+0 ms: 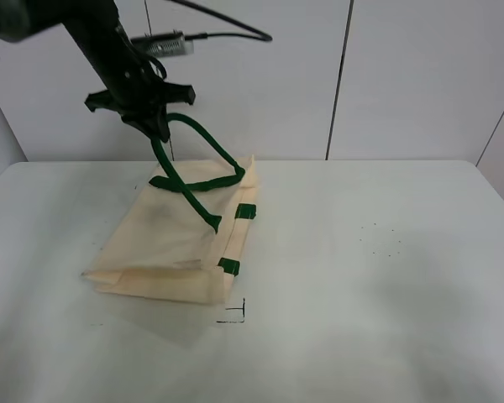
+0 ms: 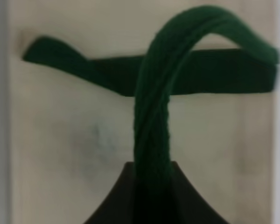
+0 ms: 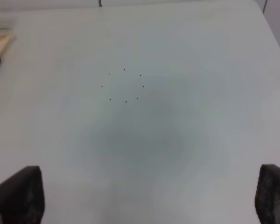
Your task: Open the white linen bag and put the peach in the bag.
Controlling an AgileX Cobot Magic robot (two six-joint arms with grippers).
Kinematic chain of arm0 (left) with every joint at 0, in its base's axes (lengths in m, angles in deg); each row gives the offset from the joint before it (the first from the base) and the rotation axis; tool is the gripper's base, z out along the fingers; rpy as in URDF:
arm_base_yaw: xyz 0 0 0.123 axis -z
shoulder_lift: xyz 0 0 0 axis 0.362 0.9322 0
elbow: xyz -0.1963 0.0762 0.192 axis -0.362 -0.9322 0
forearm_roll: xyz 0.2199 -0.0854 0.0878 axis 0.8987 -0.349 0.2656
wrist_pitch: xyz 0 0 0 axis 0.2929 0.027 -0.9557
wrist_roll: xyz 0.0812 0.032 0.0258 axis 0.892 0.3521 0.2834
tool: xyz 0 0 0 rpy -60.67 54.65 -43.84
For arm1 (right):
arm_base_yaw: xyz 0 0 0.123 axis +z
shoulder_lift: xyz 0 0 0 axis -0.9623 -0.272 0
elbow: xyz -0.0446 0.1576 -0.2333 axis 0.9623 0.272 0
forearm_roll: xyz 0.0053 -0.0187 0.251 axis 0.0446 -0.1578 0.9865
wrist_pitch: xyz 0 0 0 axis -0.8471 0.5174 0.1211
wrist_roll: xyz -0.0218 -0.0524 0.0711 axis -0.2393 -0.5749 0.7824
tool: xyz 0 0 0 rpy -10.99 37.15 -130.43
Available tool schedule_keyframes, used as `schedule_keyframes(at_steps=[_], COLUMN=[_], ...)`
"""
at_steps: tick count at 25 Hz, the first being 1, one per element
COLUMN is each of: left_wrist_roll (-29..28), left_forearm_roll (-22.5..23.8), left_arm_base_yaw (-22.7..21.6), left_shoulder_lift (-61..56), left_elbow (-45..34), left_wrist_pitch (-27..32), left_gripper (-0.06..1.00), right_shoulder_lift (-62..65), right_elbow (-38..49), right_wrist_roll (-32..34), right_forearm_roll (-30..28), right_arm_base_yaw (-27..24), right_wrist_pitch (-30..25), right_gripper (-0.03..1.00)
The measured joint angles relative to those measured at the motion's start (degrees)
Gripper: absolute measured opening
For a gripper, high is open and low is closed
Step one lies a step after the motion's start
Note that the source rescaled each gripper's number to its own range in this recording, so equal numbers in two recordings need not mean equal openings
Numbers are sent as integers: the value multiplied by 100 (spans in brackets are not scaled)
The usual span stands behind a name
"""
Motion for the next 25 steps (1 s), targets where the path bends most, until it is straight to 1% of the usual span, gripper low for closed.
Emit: schedule_keyframes(at_steps=[5, 6, 7, 8, 11, 12, 13, 14, 17, 20, 25], left_wrist_roll=[87, 145, 187, 202, 229, 229, 234, 240, 234, 234, 363], left_forearm_roll=[-14, -32, -52, -59, -44, 26, 134, 252, 528, 582, 645], left_arm_base_yaw=[0, 0, 0, 0, 0, 0, 0, 0, -19, -199, -942], left_shoulder_lift=[620, 693, 732, 743, 724, 719, 719, 719, 719, 719, 719], left_elbow=[-5, -5, -5, -5, -5, -5, -5, -5, -5, -5, -5], left_wrist_pitch=[-140, -168, -199, -235, -269, -269, -252, -222, -136, -126, -119], left_gripper=[0, 2, 9, 18, 69, 80, 88, 93, 99, 100, 100], right_shoulder_lift=[0, 0, 0, 0, 0, 0, 0, 0, 0, 0, 0], right_elbow=[0, 0, 0, 0, 0, 0, 0, 0, 0, 0, 0], right_wrist_roll=[0, 0, 0, 0, 0, 0, 0, 0, 0, 0, 5], right_forearm_roll=[0, 0, 0, 0, 0, 0, 0, 0, 0, 0, 0], right_arm_base_yaw=[0, 0, 0, 0, 0, 0, 0, 0, 0, 0, 0], right_wrist_pitch=[0, 0, 0, 0, 0, 0, 0, 0, 0, 0, 0], right_gripper=[100, 100, 100, 100, 100, 100, 100, 100, 100, 100, 100])
